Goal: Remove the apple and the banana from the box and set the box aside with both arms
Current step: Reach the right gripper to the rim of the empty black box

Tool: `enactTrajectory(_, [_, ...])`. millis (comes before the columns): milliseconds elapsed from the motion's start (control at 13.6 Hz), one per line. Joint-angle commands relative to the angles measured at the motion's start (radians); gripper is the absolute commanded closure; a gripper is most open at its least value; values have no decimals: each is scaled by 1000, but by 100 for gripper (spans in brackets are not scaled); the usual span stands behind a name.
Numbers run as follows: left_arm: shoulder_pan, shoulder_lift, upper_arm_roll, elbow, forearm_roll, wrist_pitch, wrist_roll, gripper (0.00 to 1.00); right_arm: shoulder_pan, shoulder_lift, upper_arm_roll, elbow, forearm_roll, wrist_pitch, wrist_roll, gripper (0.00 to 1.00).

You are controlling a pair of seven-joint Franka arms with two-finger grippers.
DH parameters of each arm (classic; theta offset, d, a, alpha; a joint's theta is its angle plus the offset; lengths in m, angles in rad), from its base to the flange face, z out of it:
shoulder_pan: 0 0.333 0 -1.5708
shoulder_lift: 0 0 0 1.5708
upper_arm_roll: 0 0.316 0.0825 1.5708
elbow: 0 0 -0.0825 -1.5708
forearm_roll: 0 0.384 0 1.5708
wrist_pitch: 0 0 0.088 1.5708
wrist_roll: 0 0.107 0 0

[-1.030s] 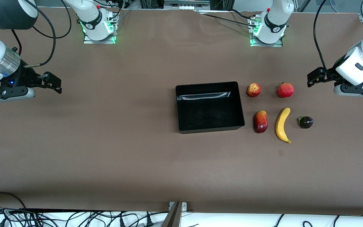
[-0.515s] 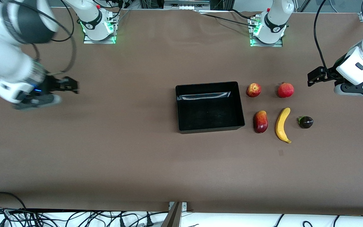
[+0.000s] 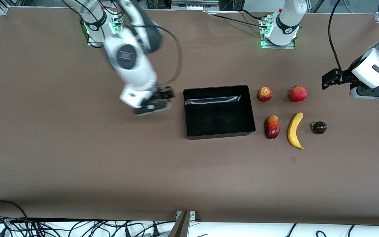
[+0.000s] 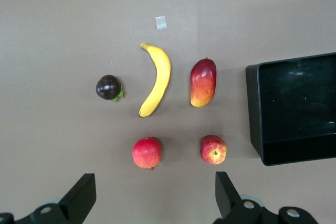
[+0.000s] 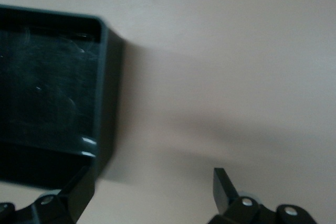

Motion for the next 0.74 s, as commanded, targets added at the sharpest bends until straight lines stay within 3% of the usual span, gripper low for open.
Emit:
enactTrajectory(0, [-5, -16, 2, -3, -10, -31, -7, 0, 71, 135, -19, 86, -2, 77, 65, 0])
enactTrajectory(294, [-13, -4, -12, 2, -6, -32, 10, 0, 114, 222, -23, 86, -24, 179, 65, 0])
enactTrajectory(368, [-18, 1, -21, 2, -6, -37, 8, 0, 117, 231, -23, 86, -42, 181, 65, 6])
enactTrajectory(515, [-16, 11, -32, 14, -6, -34, 7, 0, 122, 245, -23, 86, -60, 181, 63, 33])
enactTrajectory(662, [-16, 48, -31, 29, -2, -26, 7, 0, 118, 253, -25, 87, -59, 181, 52, 68])
